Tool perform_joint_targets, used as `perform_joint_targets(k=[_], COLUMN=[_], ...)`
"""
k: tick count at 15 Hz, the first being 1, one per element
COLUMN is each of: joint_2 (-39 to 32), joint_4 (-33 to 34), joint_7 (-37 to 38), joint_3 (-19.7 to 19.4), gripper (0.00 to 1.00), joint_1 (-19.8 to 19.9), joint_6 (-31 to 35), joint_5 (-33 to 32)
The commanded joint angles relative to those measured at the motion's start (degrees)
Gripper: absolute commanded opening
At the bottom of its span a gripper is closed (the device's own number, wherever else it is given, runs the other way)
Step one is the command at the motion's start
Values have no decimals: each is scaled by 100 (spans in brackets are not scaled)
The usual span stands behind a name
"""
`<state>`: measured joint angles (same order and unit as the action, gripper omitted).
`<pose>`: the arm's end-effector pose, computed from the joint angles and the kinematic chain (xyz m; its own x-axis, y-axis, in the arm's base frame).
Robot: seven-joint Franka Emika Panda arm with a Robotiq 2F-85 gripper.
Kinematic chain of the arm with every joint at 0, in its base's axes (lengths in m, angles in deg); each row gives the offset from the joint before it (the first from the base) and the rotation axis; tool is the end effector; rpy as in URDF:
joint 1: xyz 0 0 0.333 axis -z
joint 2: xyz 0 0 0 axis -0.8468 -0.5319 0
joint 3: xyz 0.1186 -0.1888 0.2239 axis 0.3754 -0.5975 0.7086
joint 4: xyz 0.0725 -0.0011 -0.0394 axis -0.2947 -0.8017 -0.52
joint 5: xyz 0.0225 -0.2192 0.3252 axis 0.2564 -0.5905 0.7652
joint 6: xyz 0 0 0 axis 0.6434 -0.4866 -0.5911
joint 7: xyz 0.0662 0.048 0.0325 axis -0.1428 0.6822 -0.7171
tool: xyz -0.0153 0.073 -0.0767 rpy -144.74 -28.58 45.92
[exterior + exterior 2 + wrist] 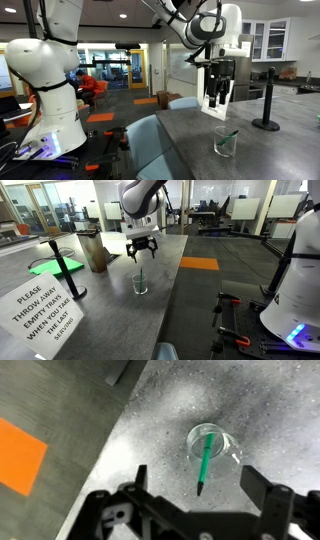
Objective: Move the green pens from colourless glass and put it on the table
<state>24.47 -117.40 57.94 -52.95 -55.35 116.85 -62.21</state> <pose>0.6074 -0.0844 0.3026 0.6066 -0.7950 -0.0042 -0.7903 -0.6035 0.1056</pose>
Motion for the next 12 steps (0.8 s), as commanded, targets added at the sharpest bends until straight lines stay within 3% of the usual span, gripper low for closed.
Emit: perform_joint_targets(k=[1, 7, 12], joint_2=[-18, -5, -201], joint_4=[10, 11, -245], joint_7=[-43, -42, 1377], joint_3=[-146, -151, -501], gripper=[100, 100, 100], joint_1=[-133, -136, -437], joint_6=[-12, -12, 1383], joint_5=[57, 55, -217])
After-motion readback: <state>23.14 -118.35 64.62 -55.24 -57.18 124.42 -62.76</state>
